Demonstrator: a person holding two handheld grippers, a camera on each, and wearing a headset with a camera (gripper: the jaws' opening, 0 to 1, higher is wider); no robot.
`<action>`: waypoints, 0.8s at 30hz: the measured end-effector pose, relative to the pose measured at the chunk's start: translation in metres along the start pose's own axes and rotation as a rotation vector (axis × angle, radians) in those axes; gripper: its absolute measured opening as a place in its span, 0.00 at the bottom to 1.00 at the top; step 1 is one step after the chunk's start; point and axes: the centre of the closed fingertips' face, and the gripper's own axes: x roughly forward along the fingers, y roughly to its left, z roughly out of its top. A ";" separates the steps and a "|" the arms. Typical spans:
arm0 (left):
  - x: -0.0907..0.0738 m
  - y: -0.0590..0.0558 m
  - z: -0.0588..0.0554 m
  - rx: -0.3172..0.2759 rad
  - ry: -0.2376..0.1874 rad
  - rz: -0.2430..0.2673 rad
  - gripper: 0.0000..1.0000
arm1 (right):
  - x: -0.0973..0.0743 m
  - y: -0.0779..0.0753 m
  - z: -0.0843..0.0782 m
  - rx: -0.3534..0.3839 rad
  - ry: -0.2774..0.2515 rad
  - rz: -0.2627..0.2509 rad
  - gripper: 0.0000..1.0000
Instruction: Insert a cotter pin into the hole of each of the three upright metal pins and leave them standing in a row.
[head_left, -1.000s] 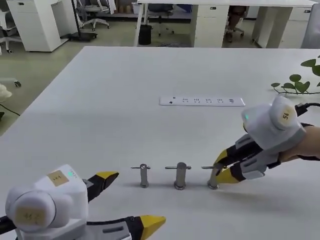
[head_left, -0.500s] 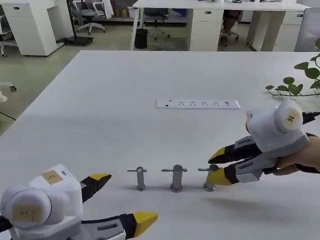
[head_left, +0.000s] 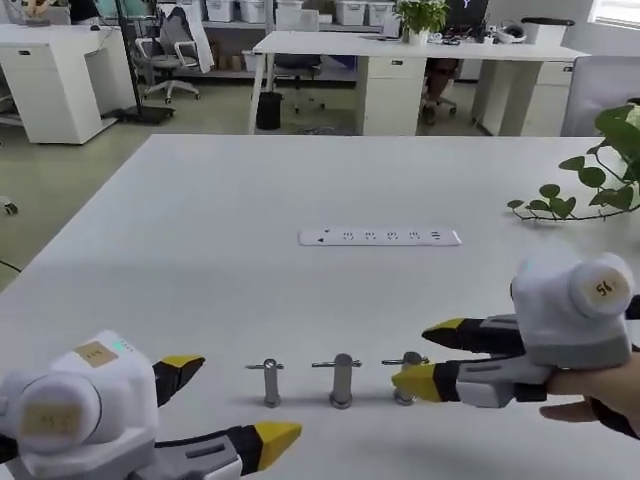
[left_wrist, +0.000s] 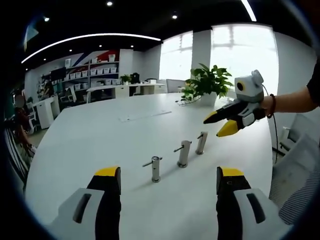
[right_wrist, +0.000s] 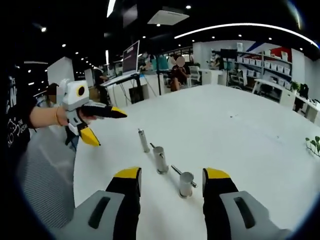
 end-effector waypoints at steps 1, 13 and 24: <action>0.000 0.001 0.001 -0.002 -0.006 0.007 0.77 | -0.001 -0.001 0.000 0.019 -0.004 -0.023 0.48; -0.001 0.000 0.009 -0.044 -0.022 0.039 0.82 | -0.006 0.019 -0.013 0.111 -0.017 -0.141 0.64; -0.010 -0.002 0.004 -0.062 -0.022 0.069 0.89 | -0.014 0.031 -0.015 0.246 -0.116 -0.234 0.69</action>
